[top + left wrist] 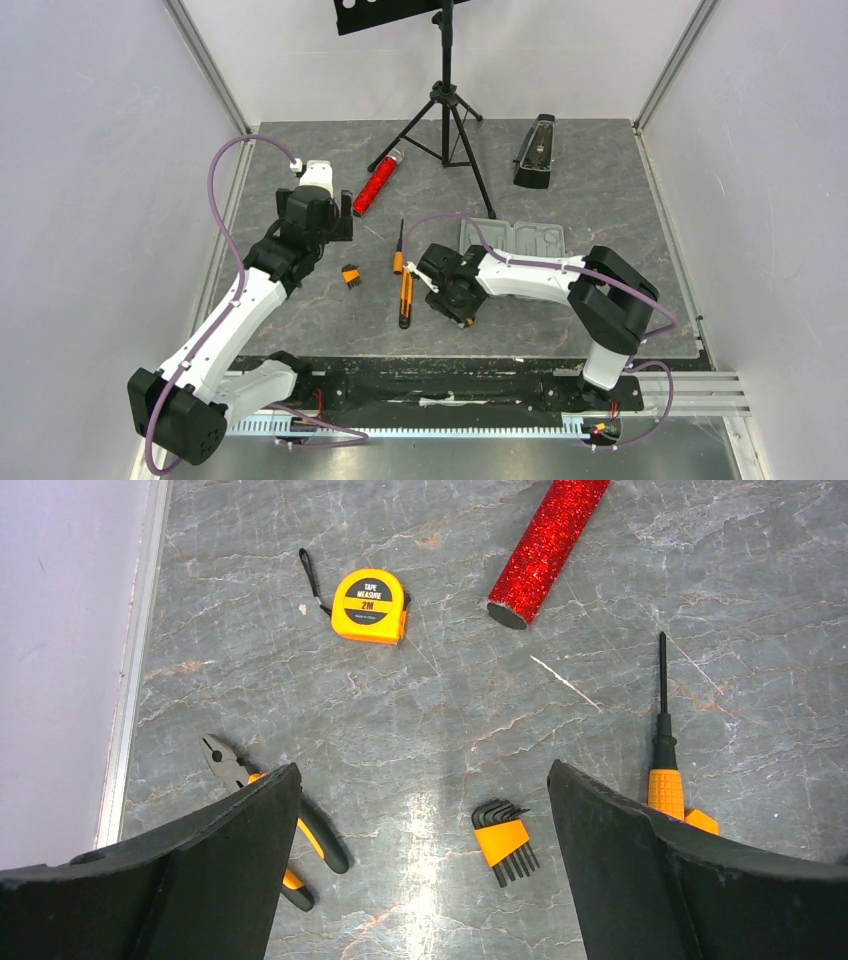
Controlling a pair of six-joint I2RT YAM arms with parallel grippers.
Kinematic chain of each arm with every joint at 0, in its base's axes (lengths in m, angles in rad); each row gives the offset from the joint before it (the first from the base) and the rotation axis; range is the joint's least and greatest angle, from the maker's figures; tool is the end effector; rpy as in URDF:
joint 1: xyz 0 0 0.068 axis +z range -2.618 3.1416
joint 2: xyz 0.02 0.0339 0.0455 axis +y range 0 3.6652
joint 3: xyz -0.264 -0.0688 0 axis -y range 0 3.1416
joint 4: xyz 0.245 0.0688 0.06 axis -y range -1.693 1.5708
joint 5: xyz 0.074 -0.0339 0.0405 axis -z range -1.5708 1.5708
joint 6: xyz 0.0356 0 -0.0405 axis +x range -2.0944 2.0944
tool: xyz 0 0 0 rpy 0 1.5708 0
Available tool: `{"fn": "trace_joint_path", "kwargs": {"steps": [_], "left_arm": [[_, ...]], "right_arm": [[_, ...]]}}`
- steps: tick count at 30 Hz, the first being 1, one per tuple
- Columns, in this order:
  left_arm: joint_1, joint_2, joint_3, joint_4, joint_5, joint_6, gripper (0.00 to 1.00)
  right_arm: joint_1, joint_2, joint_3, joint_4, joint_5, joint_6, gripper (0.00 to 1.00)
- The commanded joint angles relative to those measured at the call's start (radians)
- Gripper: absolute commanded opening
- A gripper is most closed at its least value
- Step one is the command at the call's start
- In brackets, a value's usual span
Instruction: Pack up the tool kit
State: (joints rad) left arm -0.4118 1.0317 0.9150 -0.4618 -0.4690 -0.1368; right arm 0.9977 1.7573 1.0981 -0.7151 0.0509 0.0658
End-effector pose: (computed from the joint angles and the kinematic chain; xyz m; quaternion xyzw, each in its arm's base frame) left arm 0.2111 -0.0746 0.3133 0.0077 0.8624 0.0713 0.5011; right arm 0.1754 0.2685 0.1628 -0.4447 0.8899 0.0279 0.0974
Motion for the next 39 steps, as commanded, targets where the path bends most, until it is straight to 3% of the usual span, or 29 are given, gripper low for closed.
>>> {"fn": "trace_joint_path", "kwargs": {"steps": [1,10,18,26,39], "left_arm": [[0.004,-0.001,0.002,0.037,-0.011,0.006,0.98],[0.003,-0.006,0.003,0.034,-0.014,0.009,0.98],[0.003,-0.018,0.004,0.032,-0.01,0.009,0.98],[0.002,-0.036,-0.001,0.04,-0.015,0.014,0.98],[-0.025,-0.053,-0.013,0.052,-0.007,0.022,0.98]], "right_arm": [[0.004,-0.009,0.054,-0.002,0.005,-0.025,0.47],[-0.05,-0.072,0.146,-0.092,-0.007,-0.057,0.47],[-0.336,-0.14,0.178,-0.15,-0.019,-0.159,0.48],[-0.635,-0.081,0.247,-0.158,0.024,-0.198,0.48],[-0.811,0.085,0.319,-0.055,0.023,-0.171,0.47]]}}
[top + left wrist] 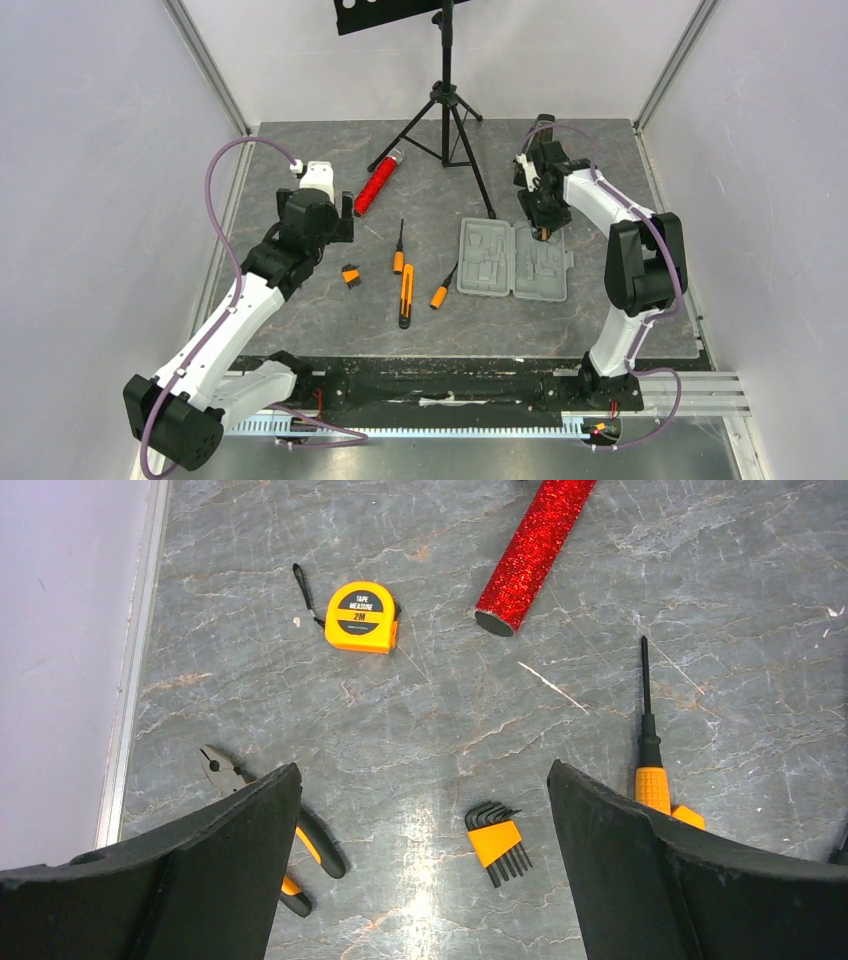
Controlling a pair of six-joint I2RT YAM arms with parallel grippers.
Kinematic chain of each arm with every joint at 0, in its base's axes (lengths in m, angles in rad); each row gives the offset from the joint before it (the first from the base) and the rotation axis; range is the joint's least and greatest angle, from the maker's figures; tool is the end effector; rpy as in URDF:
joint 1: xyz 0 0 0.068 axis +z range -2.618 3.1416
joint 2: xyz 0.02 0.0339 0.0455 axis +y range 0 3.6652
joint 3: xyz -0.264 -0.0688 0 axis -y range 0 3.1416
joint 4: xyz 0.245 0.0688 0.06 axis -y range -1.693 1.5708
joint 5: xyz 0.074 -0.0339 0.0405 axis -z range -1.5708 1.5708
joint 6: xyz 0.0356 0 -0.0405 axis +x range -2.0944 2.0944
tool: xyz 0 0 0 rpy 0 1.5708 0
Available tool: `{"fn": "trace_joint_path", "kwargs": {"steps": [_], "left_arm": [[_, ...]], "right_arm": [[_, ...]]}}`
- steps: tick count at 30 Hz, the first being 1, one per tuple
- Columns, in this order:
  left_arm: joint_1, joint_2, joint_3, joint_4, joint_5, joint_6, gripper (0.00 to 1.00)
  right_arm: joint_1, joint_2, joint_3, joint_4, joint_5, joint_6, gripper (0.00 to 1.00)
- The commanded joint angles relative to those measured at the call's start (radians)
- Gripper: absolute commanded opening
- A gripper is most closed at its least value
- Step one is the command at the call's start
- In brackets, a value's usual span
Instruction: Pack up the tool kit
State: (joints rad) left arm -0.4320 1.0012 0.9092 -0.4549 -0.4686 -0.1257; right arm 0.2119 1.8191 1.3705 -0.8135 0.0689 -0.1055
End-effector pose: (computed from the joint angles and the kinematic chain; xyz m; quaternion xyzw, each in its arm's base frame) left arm 0.2042 -0.0764 0.3181 0.0170 0.8554 0.0634 0.5138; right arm 0.3573 0.0744 0.2129 -0.1508 0.9760 -0.0258 0.1552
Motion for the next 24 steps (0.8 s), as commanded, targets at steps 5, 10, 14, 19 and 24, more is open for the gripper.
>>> {"fn": "trace_joint_path", "kwargs": {"steps": [5,10,14,19,24], "left_arm": [[-0.005,-0.017,-0.008,0.047,-0.006,0.012,0.98],[-0.006,-0.011,-0.009,0.048,-0.001,0.012,0.98],[-0.007,-0.006,-0.01,0.05,-0.001,0.014,0.98],[-0.007,0.001,-0.01,0.05,0.0,0.015,0.98],[-0.007,0.005,-0.01,0.051,0.004,0.017,0.98]], "right_arm": [[-0.055,0.05,0.036,0.055,0.014,0.003,0.47],[-0.072,0.061,-0.001,0.085,0.009,0.005,0.47],[-0.08,0.076,-0.016,0.098,0.006,0.006,0.48],[-0.091,0.085,-0.034,0.103,0.016,0.006,0.49],[-0.102,0.084,-0.048,0.104,0.023,0.012,0.5]]}}
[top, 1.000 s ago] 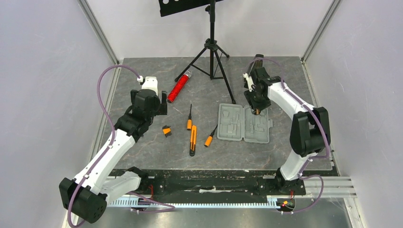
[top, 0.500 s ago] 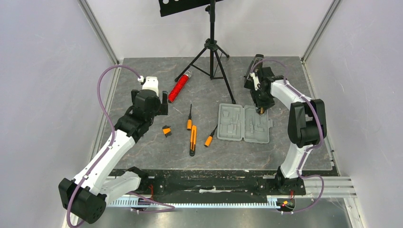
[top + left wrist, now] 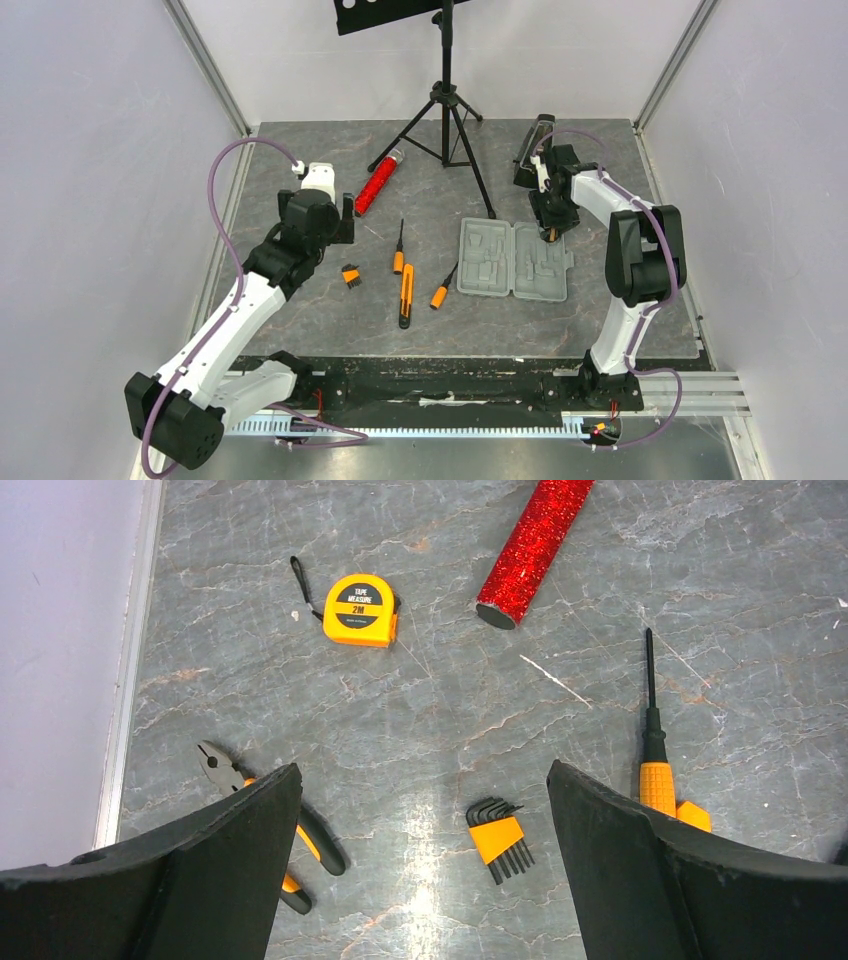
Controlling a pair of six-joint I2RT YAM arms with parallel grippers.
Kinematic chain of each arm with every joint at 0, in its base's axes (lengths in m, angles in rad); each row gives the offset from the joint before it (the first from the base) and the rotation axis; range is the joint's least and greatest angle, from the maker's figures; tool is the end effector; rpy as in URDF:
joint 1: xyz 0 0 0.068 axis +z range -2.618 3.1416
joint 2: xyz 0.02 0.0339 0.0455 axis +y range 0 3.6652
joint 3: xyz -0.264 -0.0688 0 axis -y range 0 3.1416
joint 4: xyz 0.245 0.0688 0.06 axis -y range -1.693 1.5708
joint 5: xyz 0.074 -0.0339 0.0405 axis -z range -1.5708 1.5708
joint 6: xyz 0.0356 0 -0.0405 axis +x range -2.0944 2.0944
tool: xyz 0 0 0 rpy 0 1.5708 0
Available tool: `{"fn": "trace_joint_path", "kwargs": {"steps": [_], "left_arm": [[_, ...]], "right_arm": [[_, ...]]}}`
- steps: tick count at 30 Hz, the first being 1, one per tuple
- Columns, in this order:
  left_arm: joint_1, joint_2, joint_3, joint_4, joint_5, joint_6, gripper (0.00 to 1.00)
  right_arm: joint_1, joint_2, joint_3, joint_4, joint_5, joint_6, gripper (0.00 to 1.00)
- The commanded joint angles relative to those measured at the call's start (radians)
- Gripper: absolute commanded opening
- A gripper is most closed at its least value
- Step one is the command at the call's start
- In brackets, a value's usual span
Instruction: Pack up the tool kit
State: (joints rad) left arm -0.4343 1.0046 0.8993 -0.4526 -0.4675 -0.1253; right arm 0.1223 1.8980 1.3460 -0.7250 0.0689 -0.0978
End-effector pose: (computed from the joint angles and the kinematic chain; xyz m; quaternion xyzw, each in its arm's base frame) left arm 0.2046 -0.0772 0.3142 0.0199 0.8578 0.0644 0.5095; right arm 0.3741 0.0435 0.1813 -0.1036 0.9832 -0.0323 0.1467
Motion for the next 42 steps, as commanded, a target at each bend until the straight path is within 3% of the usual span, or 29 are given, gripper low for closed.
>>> {"fn": "trace_joint_path", "kwargs": {"steps": [1,42], "left_arm": [[-0.004,0.003,0.0,0.049,0.004,0.016,0.98],[-0.005,-0.008,-0.003,0.052,0.02,0.022,0.98]], "right_arm": [[-0.013,0.005,-0.025,0.013,0.025,0.006,0.5],[-0.015,-0.059,0.035,-0.077,0.046,0.006,0.52]]}}
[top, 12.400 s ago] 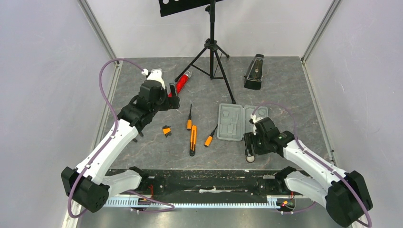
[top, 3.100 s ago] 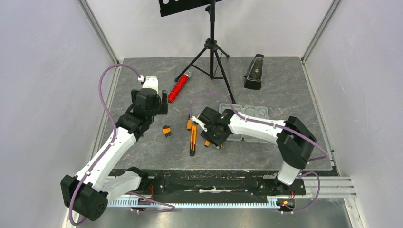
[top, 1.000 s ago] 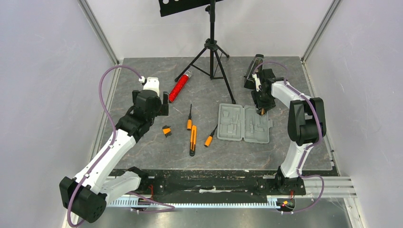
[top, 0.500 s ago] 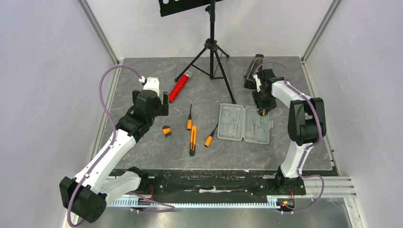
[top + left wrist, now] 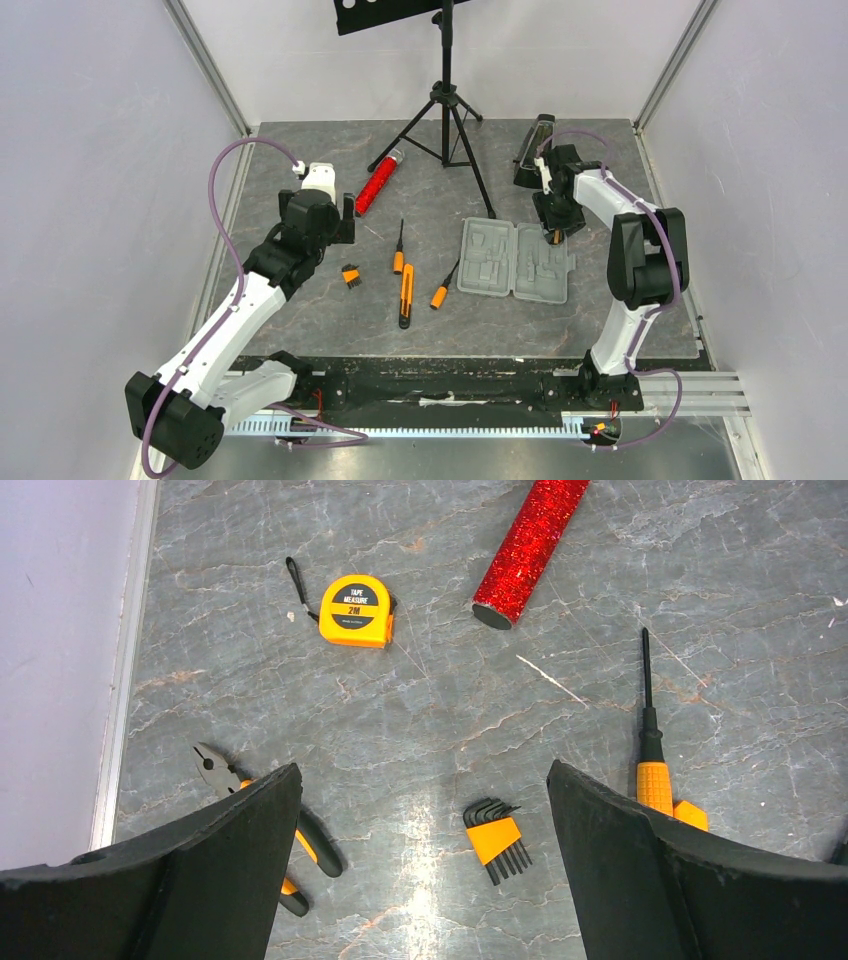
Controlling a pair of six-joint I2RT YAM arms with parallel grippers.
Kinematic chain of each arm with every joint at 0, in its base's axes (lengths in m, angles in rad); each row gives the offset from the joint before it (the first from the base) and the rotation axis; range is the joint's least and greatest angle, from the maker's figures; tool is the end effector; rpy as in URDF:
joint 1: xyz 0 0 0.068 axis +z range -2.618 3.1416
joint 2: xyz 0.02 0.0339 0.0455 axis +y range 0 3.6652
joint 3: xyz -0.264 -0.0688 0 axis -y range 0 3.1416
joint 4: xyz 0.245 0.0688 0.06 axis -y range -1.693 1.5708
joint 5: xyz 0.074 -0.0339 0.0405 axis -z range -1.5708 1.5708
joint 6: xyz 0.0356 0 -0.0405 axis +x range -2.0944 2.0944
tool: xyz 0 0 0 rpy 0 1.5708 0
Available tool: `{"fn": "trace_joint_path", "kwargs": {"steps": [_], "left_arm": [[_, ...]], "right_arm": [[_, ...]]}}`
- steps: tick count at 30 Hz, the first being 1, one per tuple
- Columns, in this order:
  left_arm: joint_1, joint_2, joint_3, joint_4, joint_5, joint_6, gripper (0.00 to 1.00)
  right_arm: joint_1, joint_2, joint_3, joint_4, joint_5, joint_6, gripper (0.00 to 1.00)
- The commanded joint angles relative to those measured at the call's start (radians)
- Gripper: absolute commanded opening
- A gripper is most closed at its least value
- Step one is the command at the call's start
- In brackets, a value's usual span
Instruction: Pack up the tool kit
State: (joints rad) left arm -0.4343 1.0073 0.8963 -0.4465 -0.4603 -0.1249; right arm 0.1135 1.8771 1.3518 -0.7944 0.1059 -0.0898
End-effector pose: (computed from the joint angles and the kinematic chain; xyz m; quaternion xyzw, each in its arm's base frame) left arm 0.2053 -0.0778 0.3131 0.0218 0.8582 0.0613 0.5092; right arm 0.3669 0.0380 0.1883 -0.0939 0.9863 -0.0510 0.1257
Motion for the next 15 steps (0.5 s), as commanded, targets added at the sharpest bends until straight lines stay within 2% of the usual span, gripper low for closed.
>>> {"fn": "trace_joint_path", "kwargs": {"steps": [1,12,15], "left_arm": [[-0.004,-0.009,-0.002,0.046,0.012,0.022,0.98],[-0.004,-0.012,-0.002,0.048,0.018,0.024,0.98],[-0.004,-0.012,-0.002,0.048,0.017,0.024,0.98]], "right_arm": [[-0.006,-0.034,0.029,-0.008,0.006,-0.001,0.52],[-0.023,-0.09,0.049,0.062,-0.101,0.027,0.55],[-0.028,-0.083,0.041,0.085,-0.092,0.037,0.51]]}}
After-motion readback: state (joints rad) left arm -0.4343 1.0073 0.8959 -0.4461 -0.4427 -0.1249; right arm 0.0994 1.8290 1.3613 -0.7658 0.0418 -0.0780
